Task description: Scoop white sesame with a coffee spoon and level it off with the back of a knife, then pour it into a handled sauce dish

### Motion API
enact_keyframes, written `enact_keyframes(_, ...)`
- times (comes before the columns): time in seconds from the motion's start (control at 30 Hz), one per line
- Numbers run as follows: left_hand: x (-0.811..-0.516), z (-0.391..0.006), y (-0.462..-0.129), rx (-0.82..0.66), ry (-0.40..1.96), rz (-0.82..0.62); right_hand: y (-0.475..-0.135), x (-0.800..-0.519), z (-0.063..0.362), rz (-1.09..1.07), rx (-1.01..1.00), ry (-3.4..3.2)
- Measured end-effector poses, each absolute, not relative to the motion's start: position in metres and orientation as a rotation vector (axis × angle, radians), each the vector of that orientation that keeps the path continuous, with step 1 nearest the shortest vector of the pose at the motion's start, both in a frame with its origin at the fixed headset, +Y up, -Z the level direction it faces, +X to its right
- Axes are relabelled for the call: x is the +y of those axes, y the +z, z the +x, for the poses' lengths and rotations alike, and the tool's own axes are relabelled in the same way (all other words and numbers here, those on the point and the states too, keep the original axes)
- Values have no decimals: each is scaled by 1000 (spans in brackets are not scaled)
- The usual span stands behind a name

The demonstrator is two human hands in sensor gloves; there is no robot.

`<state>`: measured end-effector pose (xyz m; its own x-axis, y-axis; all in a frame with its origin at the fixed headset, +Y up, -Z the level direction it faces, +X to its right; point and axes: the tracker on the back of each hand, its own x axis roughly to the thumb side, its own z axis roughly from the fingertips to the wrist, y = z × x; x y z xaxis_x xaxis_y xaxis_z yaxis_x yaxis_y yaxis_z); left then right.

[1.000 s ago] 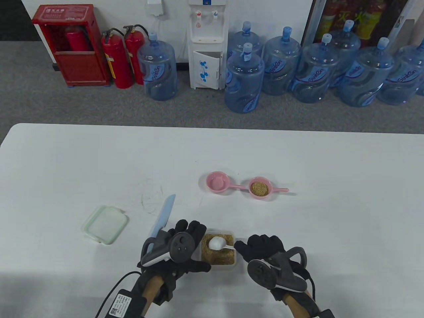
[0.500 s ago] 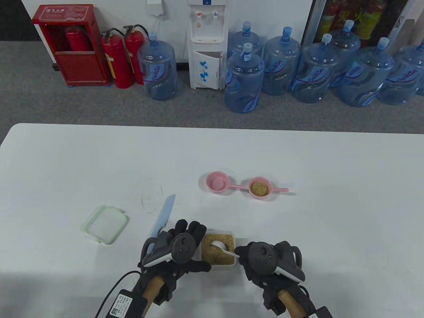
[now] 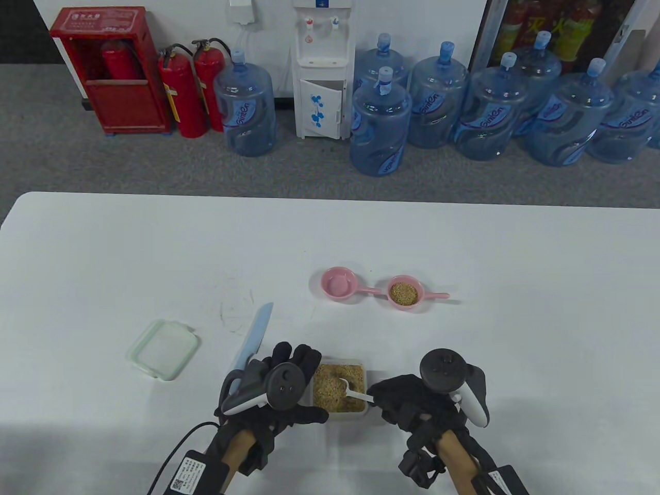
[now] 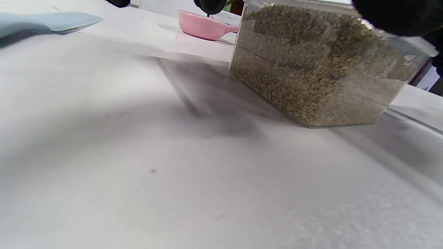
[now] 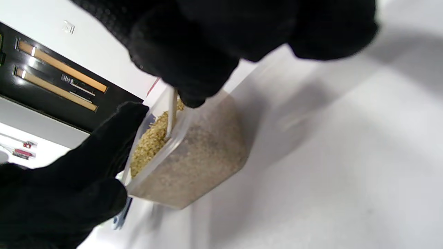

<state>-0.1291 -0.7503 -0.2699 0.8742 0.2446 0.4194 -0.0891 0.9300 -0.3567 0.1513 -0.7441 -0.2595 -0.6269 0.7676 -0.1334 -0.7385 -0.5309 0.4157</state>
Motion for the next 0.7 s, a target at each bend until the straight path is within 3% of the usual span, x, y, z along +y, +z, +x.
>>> enact_keyframes(0.7, -752, -131, -270, -478, 191, -350, -256, -748, 169, 68, 537, 2042)
